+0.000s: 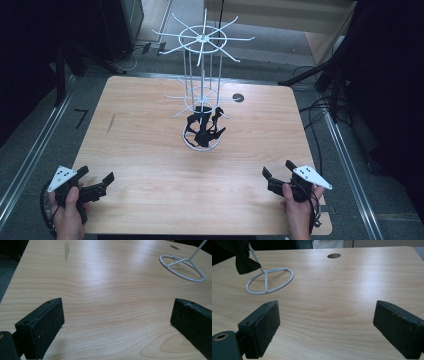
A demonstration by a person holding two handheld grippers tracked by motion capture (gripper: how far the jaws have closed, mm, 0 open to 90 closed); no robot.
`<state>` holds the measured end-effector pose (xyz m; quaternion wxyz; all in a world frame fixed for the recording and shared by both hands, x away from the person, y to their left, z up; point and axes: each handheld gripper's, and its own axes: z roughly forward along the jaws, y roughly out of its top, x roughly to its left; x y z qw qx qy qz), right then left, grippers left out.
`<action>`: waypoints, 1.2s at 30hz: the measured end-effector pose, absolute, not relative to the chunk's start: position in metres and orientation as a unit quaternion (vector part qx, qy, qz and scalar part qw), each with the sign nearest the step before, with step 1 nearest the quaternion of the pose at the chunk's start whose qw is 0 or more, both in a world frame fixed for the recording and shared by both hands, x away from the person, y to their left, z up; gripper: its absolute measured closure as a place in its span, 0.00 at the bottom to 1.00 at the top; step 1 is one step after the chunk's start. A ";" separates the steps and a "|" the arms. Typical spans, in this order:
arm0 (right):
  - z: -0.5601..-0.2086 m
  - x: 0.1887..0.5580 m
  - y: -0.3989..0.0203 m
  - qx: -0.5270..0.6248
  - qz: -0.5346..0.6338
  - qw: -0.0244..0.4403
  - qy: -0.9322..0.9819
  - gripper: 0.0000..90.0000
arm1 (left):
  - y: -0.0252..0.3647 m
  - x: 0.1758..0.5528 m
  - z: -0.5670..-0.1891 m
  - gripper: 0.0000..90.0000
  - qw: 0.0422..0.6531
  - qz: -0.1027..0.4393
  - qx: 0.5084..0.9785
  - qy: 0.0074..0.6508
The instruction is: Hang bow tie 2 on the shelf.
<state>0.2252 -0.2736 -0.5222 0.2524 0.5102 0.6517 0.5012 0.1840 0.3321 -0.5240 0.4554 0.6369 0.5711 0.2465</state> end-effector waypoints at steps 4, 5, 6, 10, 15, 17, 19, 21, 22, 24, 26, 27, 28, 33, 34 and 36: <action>-0.525 0.223 -0.283 0.516 0.497 0.253 0.650 0.07 | 0.332 0.184 -0.524 0.00 0.455 0.246 0.637 0.571; -0.525 0.223 -0.283 0.516 0.497 0.253 0.650 0.07 | 0.332 0.184 -0.524 0.00 0.455 0.246 0.637 0.571; -0.525 0.222 -0.288 0.520 0.497 0.253 0.647 0.07 | 0.332 0.184 -0.524 0.00 0.455 0.246 0.637 0.571; -0.526 0.219 -0.295 0.523 0.497 0.254 0.644 0.06 | 0.332 0.184 -0.524 0.00 0.455 0.246 0.637 0.571; -0.527 0.214 -0.303 0.524 0.493 0.256 0.646 0.04 | 0.332 0.184 -0.524 0.00 0.455 0.247 0.637 0.571; -0.527 0.212 -0.308 0.527 0.493 0.257 0.644 0.04 | 0.332 0.184 -0.524 0.00 0.455 0.246 0.637 0.571; -0.528 0.210 -0.312 0.531 0.493 0.256 0.640 0.04 | 0.332 0.184 -0.524 0.00 0.455 0.246 0.637 0.571; -0.528 0.209 -0.315 0.532 0.492 0.257 0.640 0.03 | 0.332 0.184 -0.524 0.00 0.456 0.246 0.637 0.571; -0.529 0.207 -0.320 0.535 0.491 0.257 0.637 0.03 | 0.332 0.184 -0.524 0.00 0.456 0.246 0.637 0.571; -0.529 0.206 -0.322 0.537 0.489 0.260 0.636 0.03 | 0.332 0.184 -0.524 0.00 0.456 0.246 0.637 0.571; -0.530 0.204 -0.330 0.538 0.489 0.261 0.635 0.02 | 0.332 0.184 -0.524 0.00 0.455 0.246 0.637 0.571; -0.530 0.203 -0.332 0.539 0.489 0.261 0.634 0.02 | 0.332 0.184 -0.524 0.00 0.455 0.246 0.637 0.571; -0.531 0.202 -0.334 0.539 0.489 0.263 0.634 0.01 | 0.332 0.184 -0.524 0.00 0.455 0.246 0.637 0.571; -0.531 0.198 -0.339 0.541 0.486 0.263 0.633 0.00 | 0.332 0.184 -0.524 0.00 0.455 0.246 0.637 0.571; -0.531 0.197 -0.342 0.542 0.484 0.265 0.634 0.00 | 0.332 0.184 -0.524 0.00 0.456 0.246 0.637 0.571; -0.532 0.196 -0.343 0.542 0.484 0.264 0.634 0.00 | 0.332 0.184 -0.524 0.00 0.456 0.246 0.637 0.571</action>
